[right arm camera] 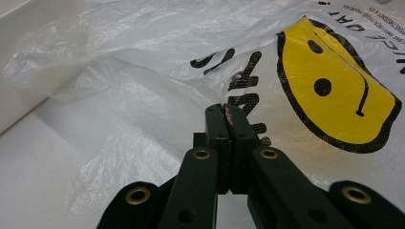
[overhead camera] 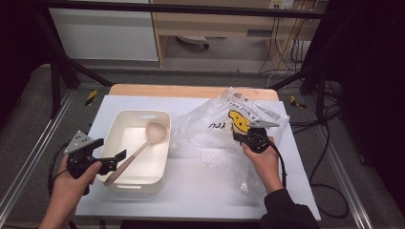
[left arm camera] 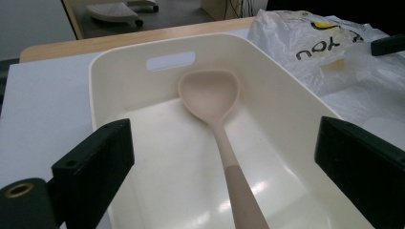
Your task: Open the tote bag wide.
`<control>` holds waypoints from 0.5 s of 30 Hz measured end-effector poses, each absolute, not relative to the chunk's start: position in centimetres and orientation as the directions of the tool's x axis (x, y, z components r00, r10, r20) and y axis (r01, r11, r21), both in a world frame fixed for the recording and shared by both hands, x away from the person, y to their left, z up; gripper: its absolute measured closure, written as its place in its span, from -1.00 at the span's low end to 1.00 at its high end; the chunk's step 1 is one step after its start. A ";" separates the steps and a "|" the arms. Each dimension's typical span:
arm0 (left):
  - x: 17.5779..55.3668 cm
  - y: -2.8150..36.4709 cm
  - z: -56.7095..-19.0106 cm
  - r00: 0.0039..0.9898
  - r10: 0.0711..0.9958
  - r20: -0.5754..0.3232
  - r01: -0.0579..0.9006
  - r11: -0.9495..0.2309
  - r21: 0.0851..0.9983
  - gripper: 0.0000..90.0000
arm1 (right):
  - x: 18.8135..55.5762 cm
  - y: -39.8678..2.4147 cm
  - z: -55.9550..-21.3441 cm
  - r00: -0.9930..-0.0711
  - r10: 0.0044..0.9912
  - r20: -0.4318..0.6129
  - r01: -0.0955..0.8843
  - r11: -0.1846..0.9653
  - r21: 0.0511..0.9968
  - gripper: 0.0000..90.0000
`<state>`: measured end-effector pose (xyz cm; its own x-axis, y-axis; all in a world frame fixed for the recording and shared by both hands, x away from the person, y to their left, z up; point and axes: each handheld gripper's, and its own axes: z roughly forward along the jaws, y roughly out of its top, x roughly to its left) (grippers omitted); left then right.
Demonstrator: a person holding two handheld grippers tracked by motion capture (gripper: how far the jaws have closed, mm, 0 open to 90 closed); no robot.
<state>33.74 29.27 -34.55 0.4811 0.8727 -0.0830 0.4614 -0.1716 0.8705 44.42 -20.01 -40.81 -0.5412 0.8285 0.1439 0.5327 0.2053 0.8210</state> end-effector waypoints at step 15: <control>34.0 27.7 -34.8 0.505 0.861 -0.055 0.471 -0.222 0.854 -0.86 | 44.3 -19.9 -40.9 -0.544 0.827 0.146 0.531 0.204 0.823 1.00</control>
<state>34.01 27.74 -34.75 0.5053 0.8612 -0.0548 0.4714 -0.2222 0.8535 44.27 -19.93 -40.92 -0.5437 0.8265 0.1457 0.5308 0.2042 0.8225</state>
